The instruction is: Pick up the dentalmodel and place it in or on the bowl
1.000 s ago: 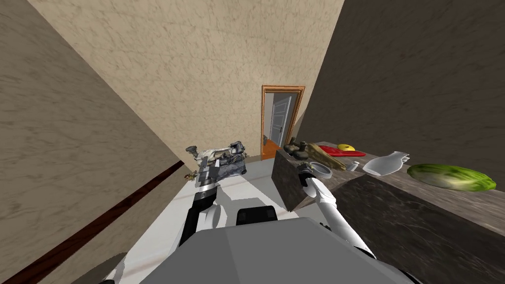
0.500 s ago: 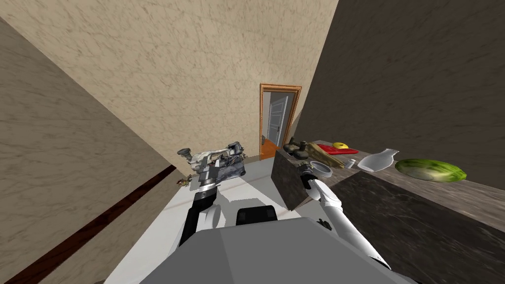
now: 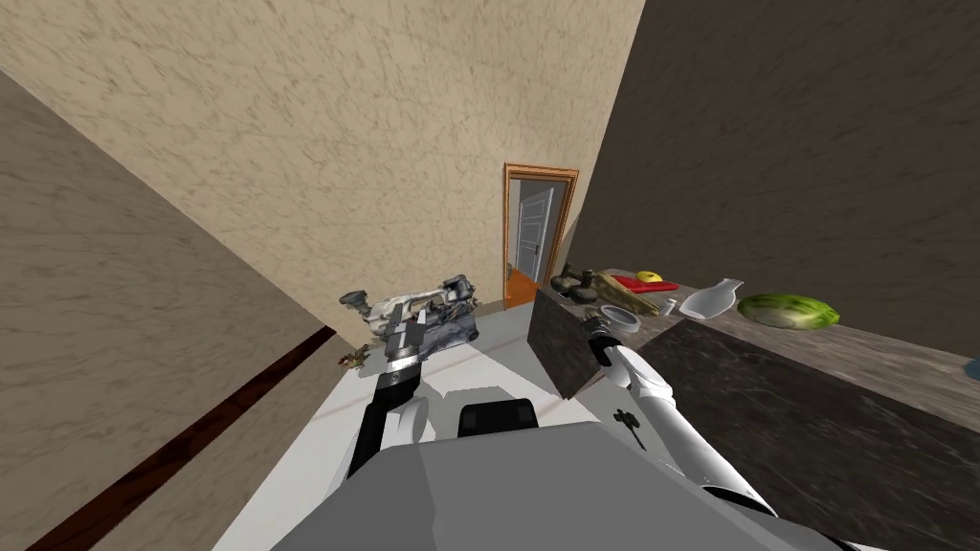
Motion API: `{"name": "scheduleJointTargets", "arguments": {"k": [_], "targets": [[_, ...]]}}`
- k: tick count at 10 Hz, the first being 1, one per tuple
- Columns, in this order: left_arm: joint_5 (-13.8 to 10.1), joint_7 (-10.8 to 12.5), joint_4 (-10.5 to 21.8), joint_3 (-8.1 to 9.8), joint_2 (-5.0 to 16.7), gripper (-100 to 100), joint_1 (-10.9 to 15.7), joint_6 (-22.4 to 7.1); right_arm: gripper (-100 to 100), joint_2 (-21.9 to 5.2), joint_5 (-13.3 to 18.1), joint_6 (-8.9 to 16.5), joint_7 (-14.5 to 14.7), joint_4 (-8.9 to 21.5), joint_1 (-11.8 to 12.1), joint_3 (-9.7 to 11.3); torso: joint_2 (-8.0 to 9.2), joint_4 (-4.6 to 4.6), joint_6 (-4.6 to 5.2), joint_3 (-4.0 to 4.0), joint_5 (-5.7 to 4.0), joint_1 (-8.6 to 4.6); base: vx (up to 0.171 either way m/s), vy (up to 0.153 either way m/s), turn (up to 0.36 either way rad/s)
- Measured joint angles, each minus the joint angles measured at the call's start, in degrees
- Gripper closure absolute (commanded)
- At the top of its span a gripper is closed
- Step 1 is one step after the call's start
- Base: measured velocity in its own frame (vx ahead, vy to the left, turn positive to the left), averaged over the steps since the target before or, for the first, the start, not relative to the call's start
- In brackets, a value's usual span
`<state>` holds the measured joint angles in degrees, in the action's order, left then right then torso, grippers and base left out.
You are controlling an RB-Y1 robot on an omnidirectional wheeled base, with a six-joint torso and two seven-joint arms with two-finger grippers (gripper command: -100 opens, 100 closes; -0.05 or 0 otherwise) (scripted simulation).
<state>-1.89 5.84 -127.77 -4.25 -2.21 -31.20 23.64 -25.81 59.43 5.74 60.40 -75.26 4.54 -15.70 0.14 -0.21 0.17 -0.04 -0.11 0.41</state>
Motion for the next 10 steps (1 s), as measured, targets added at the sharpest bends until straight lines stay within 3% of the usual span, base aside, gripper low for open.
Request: {"name": "scheduleJointTargets", "arguments": {"k": [4, 10], "targets": [[0.00, 0.00, 0.00, 0.01, 0.01, 0, 0.00, 0.00, 100, -4.59, -2.25, -1.85, -0.36, 2.44, -0.28, 0.71, -0.10, 0.02, -0.04, -0.04, 0.01, -0.23, -0.017, 0.113, -0.097], [0.00, 0.00, 0.00, 0.00, 0.00, 0, 0.00, 0.00, 100, -14.15, -7.02, -5.30, -1.70, 6.88, -0.76, 2.20, 0.13, 0.11, -0.02, 0.12, 0.13, 0.05, -0.036, 0.137, -0.112]]}}
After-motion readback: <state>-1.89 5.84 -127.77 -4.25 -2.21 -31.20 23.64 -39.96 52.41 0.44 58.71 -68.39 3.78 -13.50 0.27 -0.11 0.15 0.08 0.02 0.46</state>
